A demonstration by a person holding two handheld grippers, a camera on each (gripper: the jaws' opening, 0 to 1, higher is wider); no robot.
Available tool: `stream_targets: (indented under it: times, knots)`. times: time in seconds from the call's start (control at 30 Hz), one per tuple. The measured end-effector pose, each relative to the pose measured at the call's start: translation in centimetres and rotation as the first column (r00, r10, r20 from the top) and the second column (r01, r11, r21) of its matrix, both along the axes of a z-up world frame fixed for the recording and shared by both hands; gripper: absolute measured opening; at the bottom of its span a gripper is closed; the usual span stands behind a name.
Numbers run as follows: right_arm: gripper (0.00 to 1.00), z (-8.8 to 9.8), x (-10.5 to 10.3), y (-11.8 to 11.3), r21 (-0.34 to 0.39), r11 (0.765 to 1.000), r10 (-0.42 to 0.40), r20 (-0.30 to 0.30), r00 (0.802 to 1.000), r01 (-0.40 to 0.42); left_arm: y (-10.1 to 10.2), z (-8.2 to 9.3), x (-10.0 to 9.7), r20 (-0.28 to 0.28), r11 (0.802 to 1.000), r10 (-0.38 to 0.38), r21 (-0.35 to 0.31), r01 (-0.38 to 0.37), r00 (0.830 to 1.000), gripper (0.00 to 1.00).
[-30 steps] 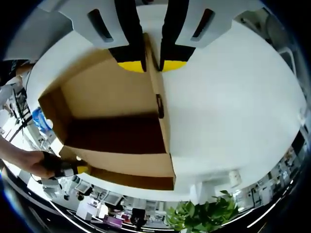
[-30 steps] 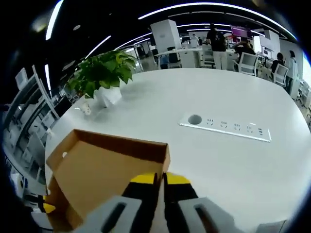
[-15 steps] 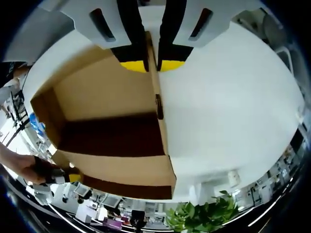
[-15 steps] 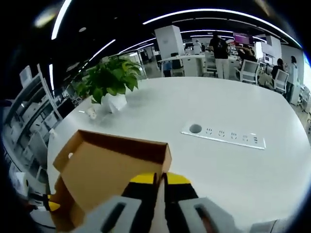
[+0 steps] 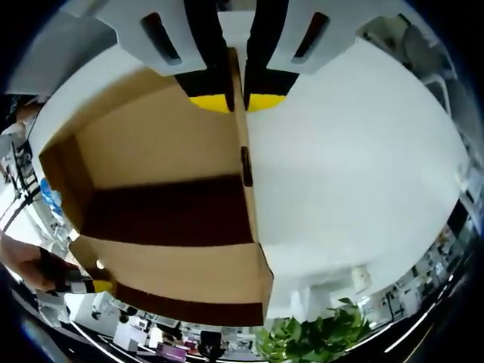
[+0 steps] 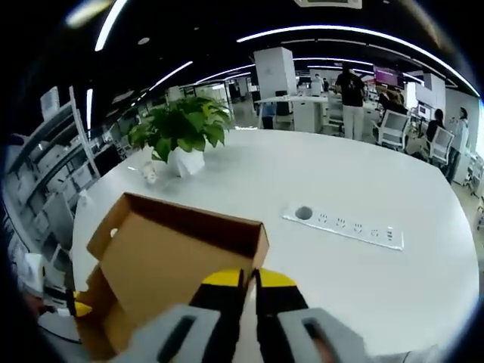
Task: Operate the shoe box by opening the lid, removing the specified soft item, and placing it in the target area until the item is outside and the box remains undamaged.
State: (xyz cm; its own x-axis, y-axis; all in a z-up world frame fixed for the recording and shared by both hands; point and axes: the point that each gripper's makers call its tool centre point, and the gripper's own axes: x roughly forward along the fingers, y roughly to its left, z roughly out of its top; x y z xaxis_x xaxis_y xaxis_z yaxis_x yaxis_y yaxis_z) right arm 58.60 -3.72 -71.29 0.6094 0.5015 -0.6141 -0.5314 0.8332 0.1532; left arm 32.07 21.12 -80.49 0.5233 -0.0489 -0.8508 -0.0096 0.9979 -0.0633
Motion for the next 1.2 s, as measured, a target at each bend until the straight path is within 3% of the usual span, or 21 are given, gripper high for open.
stream_targets:
  times: [0.23,0.7,1.03,1.2]
  knots:
    - [0.00,0.7,0.2,-0.3,0.003,1.000,0.005,0.020,1.000,-0.005,0.1,-0.1,0.1,-0.010,0.999,0.040,-0.006,-0.040,0.999,0.03]
    - [0.00,3.6,-2.4,-0.6,0.016,1.000,0.009,0.059,0.998,-0.010,-0.1,-0.2,0.4,-0.010,0.998,0.063,-0.023,-0.063,0.998,0.03]
    - [0.00,4.1,-1.6,-0.9,0.027,1.000,0.007,0.077,0.997,-0.010,-0.1,-0.3,0.4,-0.010,0.997,0.074,-0.029,-0.074,0.997,0.03]
    - [0.00,5.5,-3.8,-0.9,0.036,0.999,0.001,0.095,0.995,-0.005,-0.5,-0.2,0.2,-0.014,0.996,0.075,-0.037,-0.075,0.997,0.03]
